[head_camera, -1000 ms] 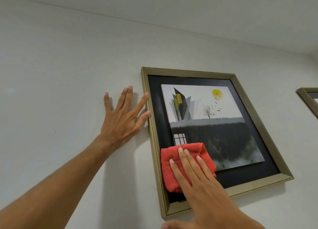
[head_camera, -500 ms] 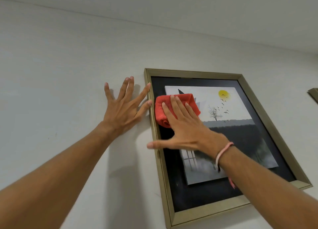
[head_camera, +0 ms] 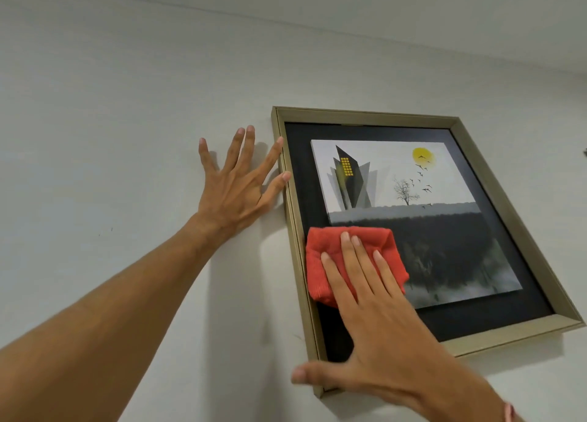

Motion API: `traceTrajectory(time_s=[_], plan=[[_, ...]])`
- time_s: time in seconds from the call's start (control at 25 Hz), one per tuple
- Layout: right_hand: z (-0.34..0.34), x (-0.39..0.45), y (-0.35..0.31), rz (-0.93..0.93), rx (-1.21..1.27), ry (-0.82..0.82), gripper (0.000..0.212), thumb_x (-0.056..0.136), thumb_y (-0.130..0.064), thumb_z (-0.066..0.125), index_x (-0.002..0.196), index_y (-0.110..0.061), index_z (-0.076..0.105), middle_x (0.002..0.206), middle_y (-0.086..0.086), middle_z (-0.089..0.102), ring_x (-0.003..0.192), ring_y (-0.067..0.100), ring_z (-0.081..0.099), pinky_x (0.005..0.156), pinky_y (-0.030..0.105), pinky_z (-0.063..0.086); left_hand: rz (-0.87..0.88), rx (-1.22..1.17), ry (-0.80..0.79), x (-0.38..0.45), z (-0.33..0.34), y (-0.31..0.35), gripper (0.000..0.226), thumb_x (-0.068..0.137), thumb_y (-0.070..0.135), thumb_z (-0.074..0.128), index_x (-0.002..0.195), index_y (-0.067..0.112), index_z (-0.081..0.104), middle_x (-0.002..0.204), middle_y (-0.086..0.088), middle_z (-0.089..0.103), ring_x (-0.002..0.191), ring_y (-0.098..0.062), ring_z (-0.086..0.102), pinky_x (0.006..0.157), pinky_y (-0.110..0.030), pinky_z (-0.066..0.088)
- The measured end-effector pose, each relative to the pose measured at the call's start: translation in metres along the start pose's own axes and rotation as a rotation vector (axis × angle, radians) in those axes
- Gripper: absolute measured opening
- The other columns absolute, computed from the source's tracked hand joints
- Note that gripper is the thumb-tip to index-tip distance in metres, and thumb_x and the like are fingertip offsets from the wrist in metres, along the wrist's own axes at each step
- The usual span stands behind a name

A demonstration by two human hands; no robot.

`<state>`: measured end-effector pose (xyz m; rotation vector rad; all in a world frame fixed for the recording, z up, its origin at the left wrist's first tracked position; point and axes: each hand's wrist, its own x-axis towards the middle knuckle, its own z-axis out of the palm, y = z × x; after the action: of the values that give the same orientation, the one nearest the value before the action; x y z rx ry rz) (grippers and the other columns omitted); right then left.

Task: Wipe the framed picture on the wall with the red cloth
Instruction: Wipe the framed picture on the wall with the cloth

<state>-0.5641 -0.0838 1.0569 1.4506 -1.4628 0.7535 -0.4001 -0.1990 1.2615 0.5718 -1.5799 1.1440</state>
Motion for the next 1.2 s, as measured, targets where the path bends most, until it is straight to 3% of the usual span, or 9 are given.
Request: traceTrajectory(time_s=[0.24,0.4,0.52,0.68,0.92,0.96,1.08,1.12,1.2], plan=[[-0.018,0.056,0.011,0.05,0.008,0.019,0.141,0.049,-0.111,0.013,0.15,-0.025,-0.036,0.156,0.004,-0.05,0.144,0.014,-0.047,0.125,0.048,-0.02,-0.021,-0.01,0.004,-0.013,0.002,0.005,0.075,0.091,0.067,-0.006,0.161,0.041,-0.007,0.175,-0.009,-0.011,0.162,-0.026,-0.01,0.121,-0.075,-0.004],[-0.05,0.136,0.023,0.049,0.017,0.049,0.134,0.065,-0.102,0.029,0.157,-0.019,-0.022,0.162,0.01,-0.038,0.15,0.023,-0.036,0.124,0.049,-0.02,-0.007,0.046,0.004,-0.013,0.003,0.002,0.076,0.091,0.069,-0.005,0.161,0.04,-0.01,0.174,-0.012,-0.013,0.162,-0.027,-0.011,0.12,-0.076,-0.003],[-0.065,0.162,0.023,0.071,0.069,0.047,0.132,0.064,-0.101,0.024,0.16,-0.018,-0.01,0.167,0.014,-0.027,0.154,0.026,-0.026,0.125,0.051,-0.016,-0.006,0.055,-0.017,-0.014,0.002,0.002,0.077,0.09,0.07,-0.004,0.161,0.039,-0.009,0.174,-0.012,-0.012,0.162,-0.028,-0.01,0.12,-0.076,-0.003],[-0.041,0.116,0.016,0.067,0.086,0.047,0.138,0.054,-0.107,0.01,0.159,-0.021,-0.016,0.164,0.01,-0.035,0.151,0.024,-0.034,0.126,0.055,-0.014,-0.004,0.032,-0.006,-0.023,0.002,0.007,0.078,0.091,0.067,-0.004,0.163,0.036,-0.006,0.174,-0.013,-0.013,0.162,-0.028,-0.01,0.121,-0.076,-0.002],[0.008,-0.018,-0.02,0.103,0.13,0.043,0.138,0.055,-0.109,0.015,0.155,-0.024,-0.028,0.161,0.005,-0.042,0.15,0.02,-0.037,0.125,0.048,-0.018,-0.011,0.002,-0.038,-0.063,0.003,0.023,0.076,0.093,0.071,-0.001,0.162,0.038,-0.007,0.174,-0.011,-0.01,0.162,-0.028,-0.008,0.122,-0.074,-0.003],[0.015,-0.04,-0.026,0.105,0.102,0.024,0.139,0.056,-0.109,0.016,0.157,-0.021,-0.021,0.165,0.008,-0.036,0.153,0.025,-0.031,0.127,0.048,-0.016,-0.013,0.003,-0.046,-0.067,0.002,0.025,0.077,0.093,0.072,0.0,0.162,0.038,-0.008,0.174,-0.011,-0.01,0.162,-0.028,-0.008,0.122,-0.074,-0.002],[0.025,-0.081,-0.035,0.111,0.026,-0.001,0.139,0.061,-0.106,0.019,0.159,-0.008,0.017,0.169,0.021,0.006,0.156,0.04,0.006,0.121,0.054,0.008,-0.012,-0.006,-0.054,-0.081,0.0,0.031,0.083,0.091,0.076,-0.002,0.162,0.036,-0.008,0.174,-0.011,-0.009,0.162,-0.029,-0.007,0.122,-0.073,-0.001],[0.025,-0.085,-0.035,0.124,0.045,-0.011,0.138,0.062,-0.105,0.019,0.16,-0.008,0.017,0.169,0.021,0.006,0.157,0.038,0.005,0.121,0.053,0.008,-0.007,-0.004,-0.057,-0.086,0.0,0.034,0.085,0.089,0.078,-0.004,0.163,0.035,-0.007,0.174,-0.011,-0.009,0.162,-0.029,-0.007,0.122,-0.073,0.0],[0.022,-0.078,-0.035,0.14,0.093,-0.02,0.138,0.061,-0.106,0.02,0.161,-0.013,-0.004,0.169,0.016,-0.016,0.157,0.03,-0.015,0.126,0.05,-0.005,0.004,0.0,-0.07,-0.093,-0.003,0.039,0.089,0.086,0.08,-0.007,0.163,0.034,-0.007,0.174,-0.011,-0.009,0.162,-0.029,-0.007,0.123,-0.072,0.0]])
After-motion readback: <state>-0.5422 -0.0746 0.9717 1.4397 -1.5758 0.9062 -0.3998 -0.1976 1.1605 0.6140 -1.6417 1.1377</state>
